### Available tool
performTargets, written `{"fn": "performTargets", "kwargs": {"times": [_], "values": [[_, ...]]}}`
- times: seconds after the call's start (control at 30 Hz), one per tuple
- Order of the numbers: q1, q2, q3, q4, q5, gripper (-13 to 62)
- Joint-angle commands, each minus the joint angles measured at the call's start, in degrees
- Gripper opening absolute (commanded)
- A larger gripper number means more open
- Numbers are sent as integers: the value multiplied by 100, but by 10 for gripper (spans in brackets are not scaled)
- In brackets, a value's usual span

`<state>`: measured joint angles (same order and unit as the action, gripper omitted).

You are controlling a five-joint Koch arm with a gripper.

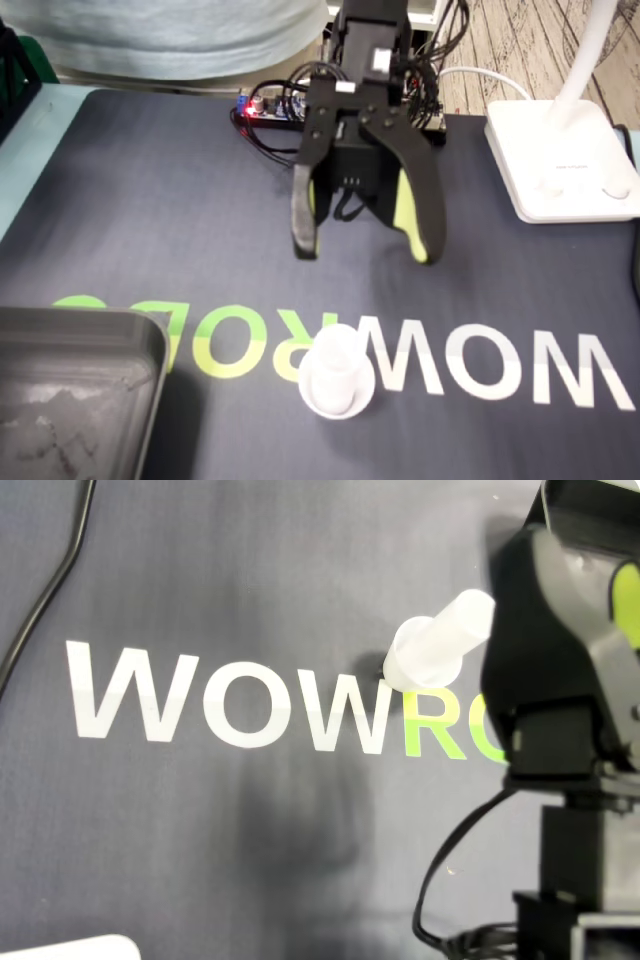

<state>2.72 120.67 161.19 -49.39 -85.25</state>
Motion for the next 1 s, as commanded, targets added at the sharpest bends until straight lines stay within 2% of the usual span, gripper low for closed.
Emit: {"fn": "performTargets", "kwargs": {"times": [0.0, 0.33, 0.63, 0.97], "values": [[9, 79, -70, -527, -9, 330], [229, -18, 650, -773, 9, 330], [510, -1266, 536, -1749, 97, 329], [378, -1863, 193, -1784, 105, 328]]}}
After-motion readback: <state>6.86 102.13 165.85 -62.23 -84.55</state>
